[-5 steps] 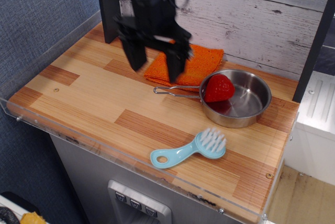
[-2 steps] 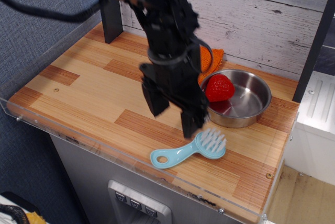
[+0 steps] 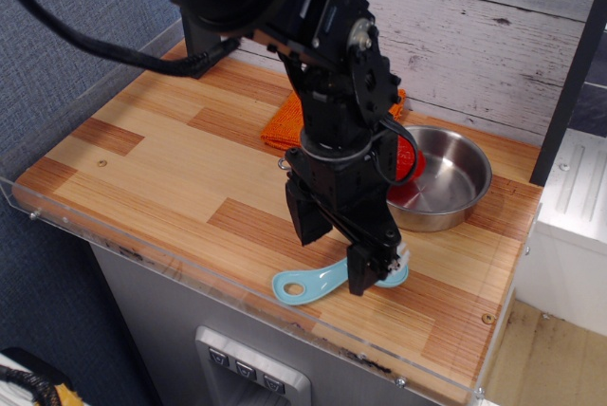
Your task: Move the blue brush to the left of the orange towel
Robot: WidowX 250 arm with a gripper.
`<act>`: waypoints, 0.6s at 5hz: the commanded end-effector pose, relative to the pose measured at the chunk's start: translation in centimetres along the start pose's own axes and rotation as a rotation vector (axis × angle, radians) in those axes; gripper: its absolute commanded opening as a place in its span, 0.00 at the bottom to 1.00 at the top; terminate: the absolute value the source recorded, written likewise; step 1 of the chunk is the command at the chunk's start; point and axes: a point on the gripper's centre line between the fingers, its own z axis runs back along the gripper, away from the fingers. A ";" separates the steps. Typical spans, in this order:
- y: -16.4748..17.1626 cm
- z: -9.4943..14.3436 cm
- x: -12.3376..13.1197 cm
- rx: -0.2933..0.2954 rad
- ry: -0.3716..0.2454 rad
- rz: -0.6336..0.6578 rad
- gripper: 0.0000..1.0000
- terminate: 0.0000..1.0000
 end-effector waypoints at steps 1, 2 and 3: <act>-0.4 -1.6 0.3 -0.002 0.048 -0.043 1.00 0.00; -0.4 -3.2 0.5 -0.019 0.091 -0.045 1.00 0.00; -0.4 -3.7 0.5 -0.010 0.104 -0.020 0.00 0.00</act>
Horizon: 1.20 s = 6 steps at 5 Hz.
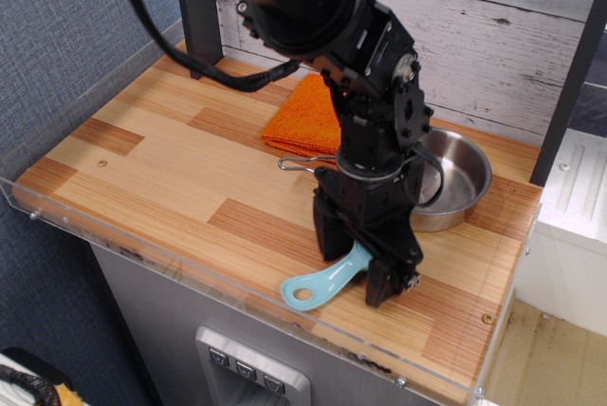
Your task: Move the blue brush to the left of the orange towel
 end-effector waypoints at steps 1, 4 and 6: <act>0.0 -0.7 -0.3 0.005 0.036 -0.010 0.00 0.00; -2.3 6.7 0.7 -0.049 -0.134 -0.070 0.00 0.00; 2.4 11.4 1.3 -0.008 -0.251 0.070 0.00 0.00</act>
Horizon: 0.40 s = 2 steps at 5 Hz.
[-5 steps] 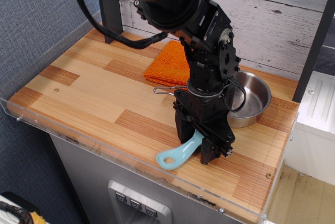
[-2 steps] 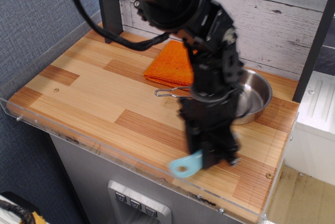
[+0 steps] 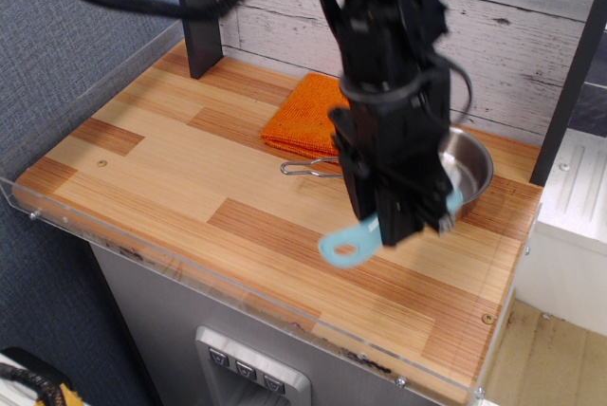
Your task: Move the blue brush to the left of the orange towel
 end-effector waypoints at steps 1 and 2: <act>9.0 5.0 0.2 0.192 -0.092 0.267 0.00 0.00; 13.6 5.1 -2.2 0.241 -0.044 0.387 0.00 0.00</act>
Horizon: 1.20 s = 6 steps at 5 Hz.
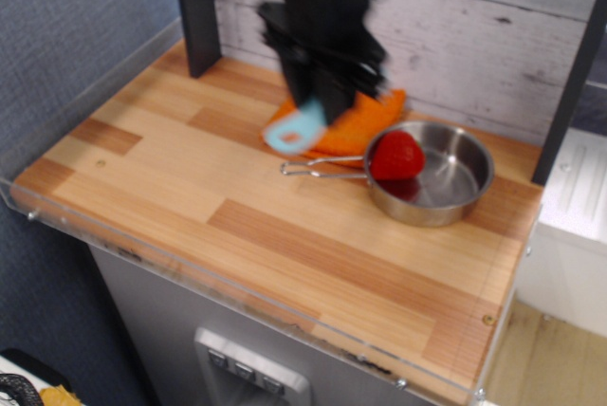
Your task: Move the blue brush to the left of the orange towel
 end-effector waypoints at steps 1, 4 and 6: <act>8.6 -1.4 -2.8 0.136 0.071 0.167 0.00 0.00; 14.8 -4.7 -3.0 0.189 0.138 0.329 0.00 0.00; 16.1 -6.4 -2.5 0.173 0.165 0.329 0.00 0.00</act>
